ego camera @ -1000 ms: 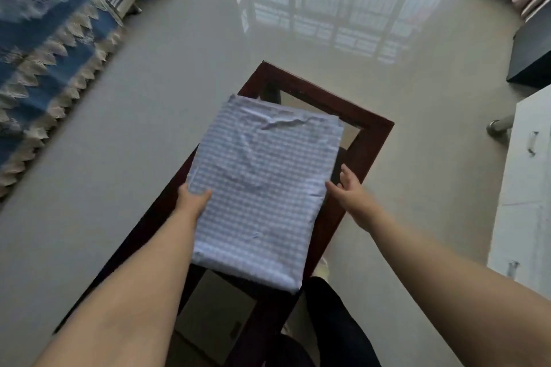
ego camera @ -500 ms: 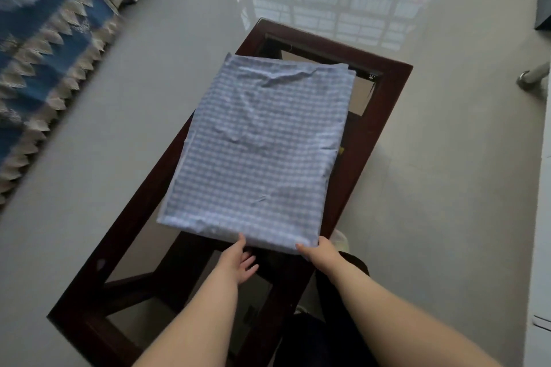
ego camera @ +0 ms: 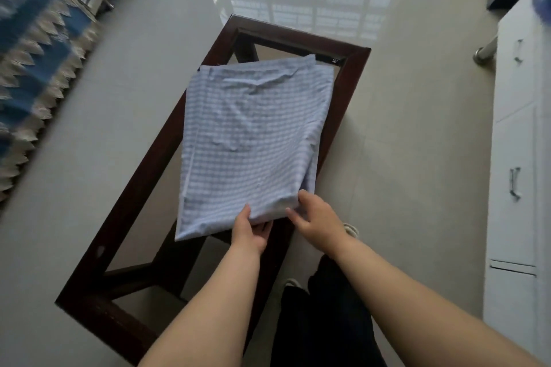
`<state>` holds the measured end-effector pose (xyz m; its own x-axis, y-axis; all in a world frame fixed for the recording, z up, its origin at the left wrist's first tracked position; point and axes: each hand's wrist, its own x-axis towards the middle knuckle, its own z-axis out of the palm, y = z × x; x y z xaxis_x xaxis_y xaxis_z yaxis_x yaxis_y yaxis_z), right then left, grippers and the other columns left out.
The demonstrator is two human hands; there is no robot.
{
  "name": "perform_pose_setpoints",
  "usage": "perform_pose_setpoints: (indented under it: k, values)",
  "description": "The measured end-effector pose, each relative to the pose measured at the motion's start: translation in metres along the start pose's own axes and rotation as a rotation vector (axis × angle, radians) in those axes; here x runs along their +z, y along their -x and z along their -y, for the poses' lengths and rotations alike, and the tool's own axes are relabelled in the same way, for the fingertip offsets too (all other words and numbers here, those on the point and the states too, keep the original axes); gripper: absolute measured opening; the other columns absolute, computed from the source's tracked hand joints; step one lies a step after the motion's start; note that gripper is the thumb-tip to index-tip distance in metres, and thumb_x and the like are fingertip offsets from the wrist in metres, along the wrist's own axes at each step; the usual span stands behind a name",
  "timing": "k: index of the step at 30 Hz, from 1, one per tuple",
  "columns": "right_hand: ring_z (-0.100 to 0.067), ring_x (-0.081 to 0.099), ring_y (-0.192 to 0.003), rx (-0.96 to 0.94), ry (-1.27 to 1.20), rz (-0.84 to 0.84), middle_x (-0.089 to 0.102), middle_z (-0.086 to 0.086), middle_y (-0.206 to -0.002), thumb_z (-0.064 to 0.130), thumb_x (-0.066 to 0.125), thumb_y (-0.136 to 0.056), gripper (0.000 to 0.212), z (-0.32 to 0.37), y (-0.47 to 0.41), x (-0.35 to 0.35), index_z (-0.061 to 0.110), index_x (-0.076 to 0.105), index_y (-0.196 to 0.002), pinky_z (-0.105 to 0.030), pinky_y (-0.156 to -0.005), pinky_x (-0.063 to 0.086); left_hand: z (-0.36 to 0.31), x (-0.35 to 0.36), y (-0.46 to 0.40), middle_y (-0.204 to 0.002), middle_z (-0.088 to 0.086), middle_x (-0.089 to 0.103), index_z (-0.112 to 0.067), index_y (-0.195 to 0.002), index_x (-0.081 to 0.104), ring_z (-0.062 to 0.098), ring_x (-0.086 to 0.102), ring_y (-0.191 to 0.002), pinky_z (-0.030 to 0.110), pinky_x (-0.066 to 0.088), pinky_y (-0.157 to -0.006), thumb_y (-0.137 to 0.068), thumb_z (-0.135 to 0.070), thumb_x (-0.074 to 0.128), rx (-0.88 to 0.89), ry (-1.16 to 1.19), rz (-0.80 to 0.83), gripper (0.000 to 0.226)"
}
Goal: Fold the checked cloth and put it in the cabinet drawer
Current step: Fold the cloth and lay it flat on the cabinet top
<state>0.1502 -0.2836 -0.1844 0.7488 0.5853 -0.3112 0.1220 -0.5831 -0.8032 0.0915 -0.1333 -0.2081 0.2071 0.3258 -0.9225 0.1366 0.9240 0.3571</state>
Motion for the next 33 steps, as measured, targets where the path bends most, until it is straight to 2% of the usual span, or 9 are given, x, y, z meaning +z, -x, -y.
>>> perform_pose_setpoints:
  k: [5, 11, 13, 15, 17, 21, 25, 30, 33]
  values:
    - [-0.038, 0.058, -0.103, 0.019, 0.216, 0.195, 0.061, -0.014, -0.114, 0.035, 0.066, -0.080, 0.047, 0.024, 0.014, -0.054, 0.016, 0.048, -0.119, -0.039, -0.084, 0.048, 0.005, 0.019, 0.050, -0.083, 0.010, 0.065, -0.003, -0.125, 0.056, 0.023, 0.062, -0.071, 0.025, 0.053, -0.038, -0.089, -0.006, 0.056, 0.089, 0.078, -0.171, 0.036]
    - [-0.023, 0.056, -0.072, 0.063, 0.002, 0.094, 0.060, 0.001, -0.069, 0.031, 0.066, -0.084, 0.021, 0.060, 0.030, -0.129, 0.017, 0.055, -0.071, -0.033, -0.064, 0.040, 0.016, 0.057, 0.141, -0.133, 0.019, 0.050, -0.004, -0.136, 0.039, 0.035, 0.054, -0.116, 0.044, 0.047, -0.094, -0.075, -0.064, 0.059, 0.316, -0.198, -0.409, 0.088]
    - [-0.015, 0.044, -0.060, 0.026, 0.027, 0.077, 0.045, 0.008, -0.060, 0.031, 0.064, -0.086, 0.037, 0.083, 0.036, -0.154, 0.023, 0.038, -0.061, -0.028, -0.056, 0.030, 0.032, 0.057, 0.173, -0.133, 0.022, 0.045, -0.007, -0.129, 0.039, 0.037, 0.046, -0.122, 0.050, 0.040, -0.101, -0.081, -0.062, 0.055, 0.891, -0.725, -0.519, 0.075]
    - [-0.007, 0.039, -0.054, -0.034, 0.040, 0.103, 0.042, 0.009, -0.058, 0.032, 0.062, -0.088, 0.041, 0.102, 0.040, -0.176, 0.024, 0.033, -0.060, -0.023, -0.050, 0.027, 0.047, 0.054, 0.193, -0.130, 0.017, 0.048, -0.014, -0.126, 0.039, 0.032, 0.045, -0.121, 0.049, 0.036, -0.102, -0.081, -0.058, 0.056, 1.492, -1.254, -0.305, 0.066]
    - [-0.006, 0.038, -0.053, -0.109, 0.078, 0.159, 0.042, 0.008, -0.060, 0.035, 0.059, -0.089, 0.040, 0.120, 0.048, -0.195, 0.024, 0.034, -0.061, -0.023, -0.050, 0.028, 0.050, 0.064, 0.211, -0.127, 0.010, 0.055, -0.017, -0.129, 0.040, 0.026, 0.050, -0.119, 0.048, 0.035, -0.105, -0.072, -0.048, 0.072, 1.681, -1.528, -0.195, 0.072]
    - [-0.005, 0.044, -0.061, -0.227, 0.030, 0.231, 0.047, 0.008, -0.066, 0.033, 0.063, -0.088, 0.029, 0.140, 0.071, -0.235, 0.025, 0.042, -0.069, -0.021, -0.058, 0.035, 0.046, 0.100, 0.266, -0.073, 0.011, 0.071, -0.008, -0.099, 0.060, 0.032, 0.068, -0.062, 0.028, 0.048, -0.054, -0.081, -0.017, 0.071, 1.639, -1.411, -0.044, 0.022]
    - [-0.013, 0.056, -0.103, -0.265, -0.116, 0.260, 0.056, 0.006, -0.106, 0.027, 0.072, -0.081, 0.044, 0.140, 0.093, -0.277, 0.019, 0.053, -0.119, -0.024, -0.091, 0.046, 0.040, 0.122, 0.309, -0.080, 0.007, 0.070, -0.009, -0.099, 0.065, 0.024, 0.065, -0.071, 0.032, 0.052, -0.062, -0.090, -0.020, 0.061, 1.325, -1.289, 0.075, 0.015]
    - [-0.012, 0.060, -0.084, -0.347, -0.043, 0.019, 0.063, 0.006, -0.090, 0.025, 0.060, -0.091, 0.009, 0.152, 0.111, -0.312, 0.025, 0.064, -0.099, -0.029, -0.079, 0.051, 0.035, 0.147, 0.354, -0.093, -0.006, 0.067, -0.016, -0.117, 0.060, 0.012, 0.064, -0.084, 0.027, 0.055, -0.078, -0.089, -0.025, 0.064, 1.250, -1.359, 0.353, 0.030]
    - [-0.003, 0.057, -0.073, -0.407, -0.045, -0.075, 0.063, 0.009, -0.082, 0.019, 0.061, -0.089, 0.007, 0.160, 0.122, -0.333, 0.020, 0.068, -0.092, -0.010, -0.067, 0.042, 0.032, 0.164, 0.369, -0.087, -0.009, 0.065, -0.021, -0.105, 0.063, 0.011, 0.064, -0.085, 0.030, 0.055, -0.080, -0.092, -0.021, 0.059, 1.132, -1.447, 0.459, 0.014]
